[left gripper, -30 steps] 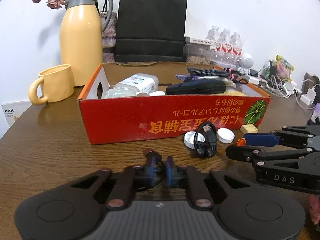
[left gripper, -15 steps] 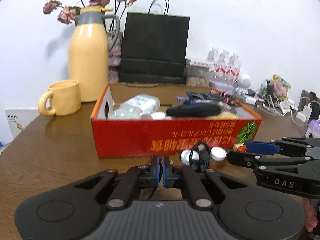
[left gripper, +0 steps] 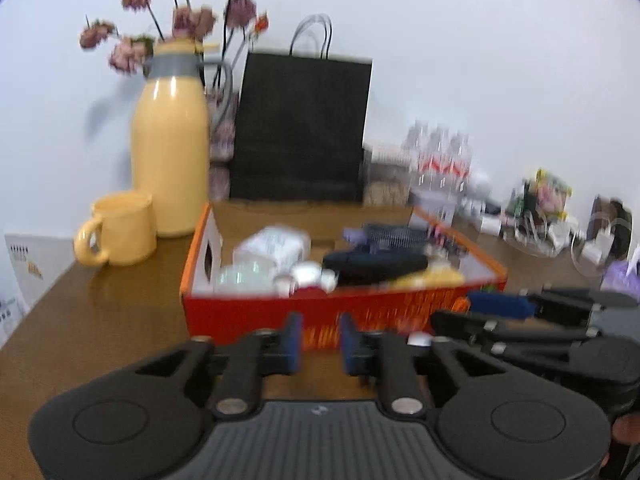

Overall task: Organize objects
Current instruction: 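Lift the USB cable and orange item and carry both over the box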

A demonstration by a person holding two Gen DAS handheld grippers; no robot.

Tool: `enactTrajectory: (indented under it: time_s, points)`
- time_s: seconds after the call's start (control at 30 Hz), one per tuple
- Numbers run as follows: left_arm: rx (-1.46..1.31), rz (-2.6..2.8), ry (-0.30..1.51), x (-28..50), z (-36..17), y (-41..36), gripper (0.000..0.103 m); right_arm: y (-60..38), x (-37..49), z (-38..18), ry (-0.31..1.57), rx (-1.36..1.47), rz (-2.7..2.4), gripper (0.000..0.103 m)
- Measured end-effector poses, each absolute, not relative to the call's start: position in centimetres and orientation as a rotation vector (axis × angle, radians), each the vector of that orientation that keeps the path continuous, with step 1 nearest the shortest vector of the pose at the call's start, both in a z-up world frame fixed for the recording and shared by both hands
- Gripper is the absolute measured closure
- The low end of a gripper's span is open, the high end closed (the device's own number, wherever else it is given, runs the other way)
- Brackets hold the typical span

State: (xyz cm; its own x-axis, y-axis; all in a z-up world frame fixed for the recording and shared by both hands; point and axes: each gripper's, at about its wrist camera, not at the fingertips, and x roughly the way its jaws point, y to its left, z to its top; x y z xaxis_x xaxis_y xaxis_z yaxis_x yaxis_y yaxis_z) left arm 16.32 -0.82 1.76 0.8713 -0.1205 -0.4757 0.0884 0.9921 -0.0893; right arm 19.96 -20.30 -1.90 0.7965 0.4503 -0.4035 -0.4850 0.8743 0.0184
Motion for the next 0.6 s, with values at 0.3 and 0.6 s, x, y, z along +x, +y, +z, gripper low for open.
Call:
enactTrajectory:
  time_s: [0.3, 0.6]
  points:
    - [0.05, -0.075, 0.69, 16.4, -3.4, -1.0, 0.054, -21.1, 18.9, -3.2, 0.445, -0.086, 0.499, 0.062]
    - [0.01, -0.102, 0.633, 15.1, -2.5, -1.1, 0.079, -21.0, 18.1, -3.4, 0.446, -0.093, 0.505, 0.062]
